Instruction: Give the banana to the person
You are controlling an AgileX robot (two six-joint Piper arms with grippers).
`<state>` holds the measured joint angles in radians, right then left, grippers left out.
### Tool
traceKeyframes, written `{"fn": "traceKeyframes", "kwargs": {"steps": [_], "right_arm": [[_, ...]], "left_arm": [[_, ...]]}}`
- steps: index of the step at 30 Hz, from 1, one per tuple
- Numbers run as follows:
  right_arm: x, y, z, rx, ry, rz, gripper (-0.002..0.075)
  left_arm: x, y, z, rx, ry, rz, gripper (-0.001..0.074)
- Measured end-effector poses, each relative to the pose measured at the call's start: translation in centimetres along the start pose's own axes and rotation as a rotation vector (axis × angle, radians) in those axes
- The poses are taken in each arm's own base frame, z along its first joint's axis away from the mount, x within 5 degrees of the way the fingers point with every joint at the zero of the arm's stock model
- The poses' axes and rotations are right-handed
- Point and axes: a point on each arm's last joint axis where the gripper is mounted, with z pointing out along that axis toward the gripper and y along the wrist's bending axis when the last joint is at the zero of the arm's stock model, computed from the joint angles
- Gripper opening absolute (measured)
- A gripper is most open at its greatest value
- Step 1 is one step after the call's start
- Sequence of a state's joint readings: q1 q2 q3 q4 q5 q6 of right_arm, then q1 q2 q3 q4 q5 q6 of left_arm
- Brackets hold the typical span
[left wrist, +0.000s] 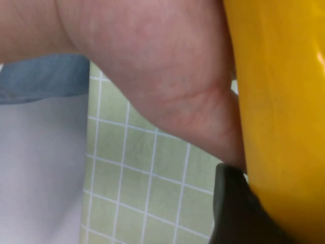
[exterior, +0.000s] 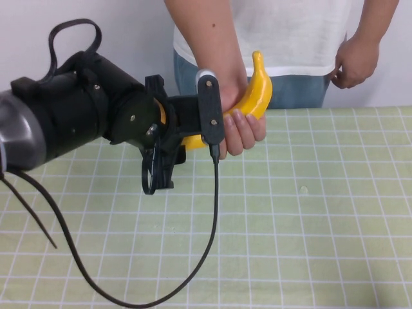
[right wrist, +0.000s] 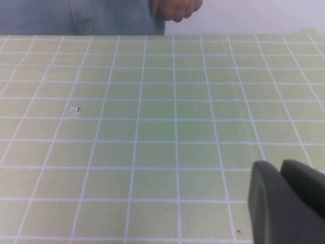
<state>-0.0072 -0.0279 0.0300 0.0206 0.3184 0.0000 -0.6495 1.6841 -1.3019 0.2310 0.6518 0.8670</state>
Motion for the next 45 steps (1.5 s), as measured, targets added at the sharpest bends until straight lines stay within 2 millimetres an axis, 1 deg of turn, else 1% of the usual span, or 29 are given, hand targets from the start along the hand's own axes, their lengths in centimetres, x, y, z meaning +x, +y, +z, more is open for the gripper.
{"fn": "traceKeyframes", "kwargs": {"steps": [4, 5, 6, 8, 10, 12, 15, 18, 20, 21, 22, 23, 24, 26, 28, 29, 32, 36, 41, 43, 45], "right_arm": [[0.0, 0.0, 0.0, 0.000, 0.000, 0.000, -0.0007], [0.0, 0.0, 0.0, 0.000, 0.000, 0.000, -0.0007], [0.0, 0.0, 0.0, 0.000, 0.000, 0.000, -0.0007], [0.0, 0.0, 0.0, 0.000, 0.000, 0.000, -0.0007], [0.0, 0.0, 0.0, 0.000, 0.000, 0.000, -0.0007], [0.0, 0.0, 0.0, 0.000, 0.000, 0.000, -0.0007], [0.0, 0.0, 0.0, 0.000, 0.000, 0.000, -0.0007], [0.0, 0.0, 0.0, 0.000, 0.000, 0.000, -0.0007], [0.0, 0.0, 0.0, 0.000, 0.000, 0.000, -0.0007], [0.0, 0.0, 0.0, 0.000, 0.000, 0.000, -0.0007], [0.0, 0.0, 0.0, 0.000, 0.000, 0.000, -0.0007], [0.0, 0.0, 0.0, 0.000, 0.000, 0.000, -0.0007], [0.0, 0.0, 0.0, 0.000, 0.000, 0.000, -0.0007], [0.0, 0.0, 0.0, 0.000, 0.000, 0.000, -0.0007], [0.0, 0.0, 0.0, 0.000, 0.000, 0.000, -0.0007], [0.0, 0.0, 0.0, 0.000, 0.000, 0.000, -0.0007], [0.0, 0.0, 0.0, 0.000, 0.000, 0.000, -0.0007], [0.0, 0.0, 0.0, 0.000, 0.000, 0.000, -0.0007], [0.0, 0.0, 0.0, 0.000, 0.000, 0.000, -0.0007], [0.0, 0.0, 0.0, 0.000, 0.000, 0.000, -0.0007], [0.0, 0.0, 0.0, 0.000, 0.000, 0.000, -0.0007]], "left_arm": [[0.0, 0.0, 0.1, 0.004, 0.006, -0.089, 0.0264], [0.0, 0.1, 0.0, 0.002, 0.007, -0.115, 0.0274], [-0.1, 0.2, 0.0, 0.000, 0.006, -0.138, 0.0294], [-0.1, 0.3, -0.2, -0.003, 0.007, -0.188, 0.0380], [-0.1, 0.2, -0.6, 0.004, 0.014, -0.224, 0.0449], [-0.1, 0.1, -1.3, 0.006, 0.019, -0.255, 0.0484], [0.1, 0.3, -3.5, -0.006, 0.016, -0.288, 0.0505], [0.7, 0.4, -6.6, -0.024, 0.014, -0.319, 0.0509], [1.2, 0.2, -9.2, -0.030, 0.001, -0.348, 0.0504], [1.4, 0.1, -10.4, -0.034, -0.011, -0.366, 0.0493], [1.6, -0.1, -11.7, -0.031, -0.023, -0.385, 0.0465], [1.9, -0.4, -12.9, -0.028, -0.037, -0.400, 0.0420], [2.0, -0.7, -13.8, -0.024, -0.053, -0.409, 0.0356], [2.6, -1.6, -15.9, -0.014, -0.083, -0.408, 0.0182], [3.2, -2.6, -17.6, -0.005, -0.106, -0.413, 0.0083], [3.6, -3.2, -18.4, 0.001, -0.118, -0.419, 0.0053], [4.8, -5.6, -20.1, 0.024, -0.167, -0.447, 0.0014], [6.5, -9.6, -20.6, 0.069, -0.222, -0.512, 0.0001], [9.0, -14.7, -20.8, 0.069, -0.299, -0.624, -0.0001], [9.9, -16.4, -20.8, 0.068, -0.323, -0.666, -0.0001], [10.5, -17.6, -21.1, 0.060, -0.363, -0.704, -0.0001]]}}
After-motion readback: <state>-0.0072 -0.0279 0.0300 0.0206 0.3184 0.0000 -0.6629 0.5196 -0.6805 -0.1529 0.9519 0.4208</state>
